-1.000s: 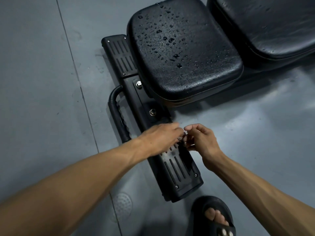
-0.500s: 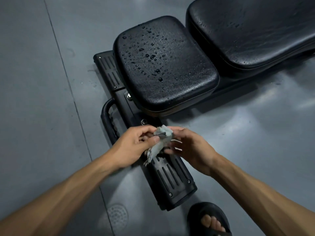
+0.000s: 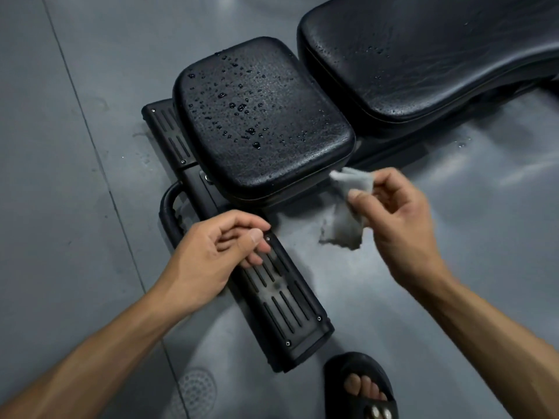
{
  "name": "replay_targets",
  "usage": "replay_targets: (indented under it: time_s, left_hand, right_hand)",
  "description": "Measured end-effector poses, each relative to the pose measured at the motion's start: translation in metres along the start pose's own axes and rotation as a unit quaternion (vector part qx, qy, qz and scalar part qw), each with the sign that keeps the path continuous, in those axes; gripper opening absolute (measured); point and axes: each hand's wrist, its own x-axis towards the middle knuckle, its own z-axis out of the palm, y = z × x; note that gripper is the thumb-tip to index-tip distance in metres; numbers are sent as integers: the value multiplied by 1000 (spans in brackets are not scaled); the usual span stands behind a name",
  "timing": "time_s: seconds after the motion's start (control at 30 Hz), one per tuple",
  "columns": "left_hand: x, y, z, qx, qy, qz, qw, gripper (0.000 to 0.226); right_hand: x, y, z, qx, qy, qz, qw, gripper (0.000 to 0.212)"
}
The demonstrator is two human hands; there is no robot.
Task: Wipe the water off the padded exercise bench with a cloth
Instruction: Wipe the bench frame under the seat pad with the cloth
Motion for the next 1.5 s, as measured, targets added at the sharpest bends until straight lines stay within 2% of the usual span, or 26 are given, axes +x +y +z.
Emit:
replay_targets:
  time_s: [0.1,0.23,0.43,0.57,0.77,0.97,1.13,1.33,1.5]
  left_hand:
    - [1,7,-2,16,31,20,999,21]
    - [2,9,-5,22,60,28,998,20]
    - [1,5,-3,21,80,23,996,18]
    - [2,2,-3,19,78,10,997,19]
    - [4,-1,-4,23,88,13,996,18]
    - [7,-3,-3,22,101,12,995,17]
    - [6,-4,-5,19,107,13,994,18]
    - [8,-8,-8,24,116,8,993,17]
    - [6,-10,-10,21,116,9,993,19]
  right_hand:
    - [17,3,-11,-60,123,-29,990,12]
    - [38,7,3,-24,183,-9,983,15]
    - [34,0,30,16,154,-37,987,14]
    - [13,8,42,-2,103,-61,993,16]
    - [47,-2,25,16,193,-57,979,10]
    - [17,1,43,-2,127,-69,989,15]
    - [34,-1,34,-23,191,-49,980,14]
    - [-6,0,66,-41,62,-68,995,17]
    - [11,-1,47,-16,134,-53,989,24]
